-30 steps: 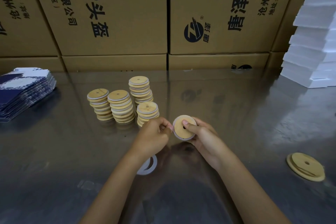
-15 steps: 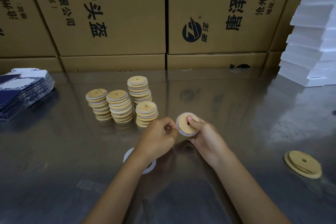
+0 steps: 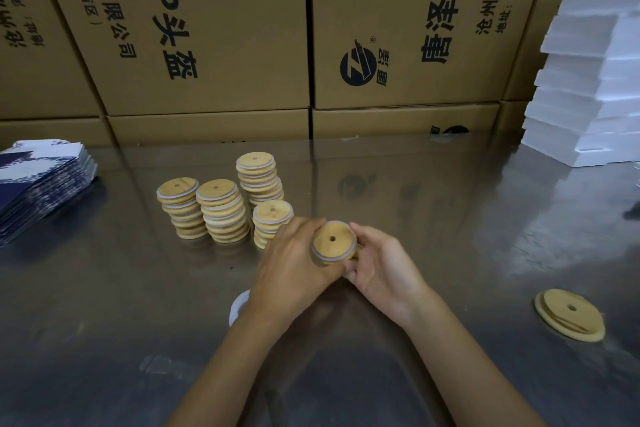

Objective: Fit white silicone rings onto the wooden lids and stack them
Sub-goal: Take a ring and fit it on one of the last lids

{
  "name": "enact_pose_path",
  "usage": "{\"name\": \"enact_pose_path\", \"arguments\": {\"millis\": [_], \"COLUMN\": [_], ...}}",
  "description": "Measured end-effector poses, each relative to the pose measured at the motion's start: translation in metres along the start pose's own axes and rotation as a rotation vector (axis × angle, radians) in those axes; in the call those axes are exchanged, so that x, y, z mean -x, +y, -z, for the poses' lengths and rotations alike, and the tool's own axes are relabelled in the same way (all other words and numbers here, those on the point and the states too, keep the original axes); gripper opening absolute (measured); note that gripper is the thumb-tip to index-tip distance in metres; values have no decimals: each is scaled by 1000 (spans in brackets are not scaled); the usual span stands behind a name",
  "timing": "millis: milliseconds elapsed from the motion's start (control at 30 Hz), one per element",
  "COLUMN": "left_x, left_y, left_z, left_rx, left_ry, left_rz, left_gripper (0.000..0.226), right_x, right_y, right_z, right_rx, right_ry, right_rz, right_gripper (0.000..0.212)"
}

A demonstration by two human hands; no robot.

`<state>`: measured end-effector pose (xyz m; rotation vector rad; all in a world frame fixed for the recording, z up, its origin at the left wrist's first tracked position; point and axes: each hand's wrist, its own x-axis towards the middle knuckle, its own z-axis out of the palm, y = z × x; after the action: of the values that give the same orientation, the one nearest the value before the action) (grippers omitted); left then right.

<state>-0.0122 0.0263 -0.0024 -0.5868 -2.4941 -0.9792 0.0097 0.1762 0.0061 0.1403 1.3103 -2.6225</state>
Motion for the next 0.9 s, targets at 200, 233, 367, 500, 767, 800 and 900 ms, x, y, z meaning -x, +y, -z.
{"name": "enact_pose_path", "arguments": {"millis": [200,233,367,500,767,800,900], "left_x": [-7,-9,-12,-12,-12,-12,-10], "left_y": [-12,-16,-27,-35,-43,-42,-39], "left_z": [15,19,26,26,24,24,24], "left_rx": [30,23,38,56,-101,-125,-214], "left_ry": [281,311,349,322,369,363,352], "left_rz": [11,45,155,220,185,176,160], "left_gripper": [59,58,56,48,41,41,38], "right_x": [2,3,6,7,7,7,8], "right_y": [-4,-4,-5,-5,-5,-5,-4], "right_z": [2,1,-2,-3,-3,-2,-3], "right_rx": [155,158,162,163,154,155,178], "right_ry": [18,12,6,16,37,41,68], "right_rz": [-24,-21,-20,-19,-13,-11,17], "right_gripper": [43,43,43,42,42,42,38]}}
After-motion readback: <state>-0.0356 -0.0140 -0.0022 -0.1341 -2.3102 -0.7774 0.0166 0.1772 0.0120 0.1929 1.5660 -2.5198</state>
